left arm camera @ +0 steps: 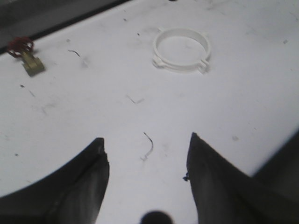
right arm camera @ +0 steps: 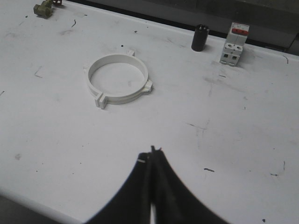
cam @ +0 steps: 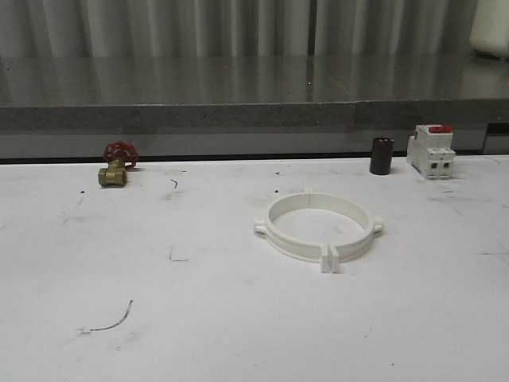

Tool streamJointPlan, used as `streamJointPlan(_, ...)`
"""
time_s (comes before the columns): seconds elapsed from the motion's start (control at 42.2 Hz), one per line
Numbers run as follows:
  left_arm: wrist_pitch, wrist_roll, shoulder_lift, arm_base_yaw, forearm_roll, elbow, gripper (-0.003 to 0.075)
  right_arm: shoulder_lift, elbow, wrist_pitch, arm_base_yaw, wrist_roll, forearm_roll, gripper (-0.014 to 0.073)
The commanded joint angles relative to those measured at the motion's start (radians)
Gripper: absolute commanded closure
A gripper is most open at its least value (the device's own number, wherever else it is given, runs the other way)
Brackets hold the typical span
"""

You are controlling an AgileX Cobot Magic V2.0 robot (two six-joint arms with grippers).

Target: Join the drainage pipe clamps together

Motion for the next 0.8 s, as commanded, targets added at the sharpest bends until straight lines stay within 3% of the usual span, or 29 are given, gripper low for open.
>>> streamJointPlan(0.0, -0.198, -0.004, -0.042, 0.045, 0.006, 0.032, 0.0347, 0.008, -0.025, -0.078, -0.002, 0.0, -0.003, 0.0711)
streamJointPlan(0.166, -0.425, -0.004, -0.156, 0.169, 0.008, 0.195, 0.0415, 0.008, -0.025, -0.078, -0.002, 0.0, -0.003, 0.0711)
streamJointPlan(0.402, -0.523, -0.004, -0.329, 0.335, 0.008, 0.391, 0.073, 0.008, -0.025, -0.078, -0.002, 0.0, -0.003, 0.0711)
streamJointPlan(0.544, -0.533, -0.004, -0.417, 0.408, 0.008, 0.468, 0.0741, 0.008, -0.025, -0.078, -0.002, 0.0, -0.003, 0.0711)
streamJointPlan(0.781, -0.677, -0.004, -0.465, 0.426, -0.013, 0.546, 0.0741, 0.008, -0.025, -0.078, -0.002, 0.0, -0.003, 0.0711)
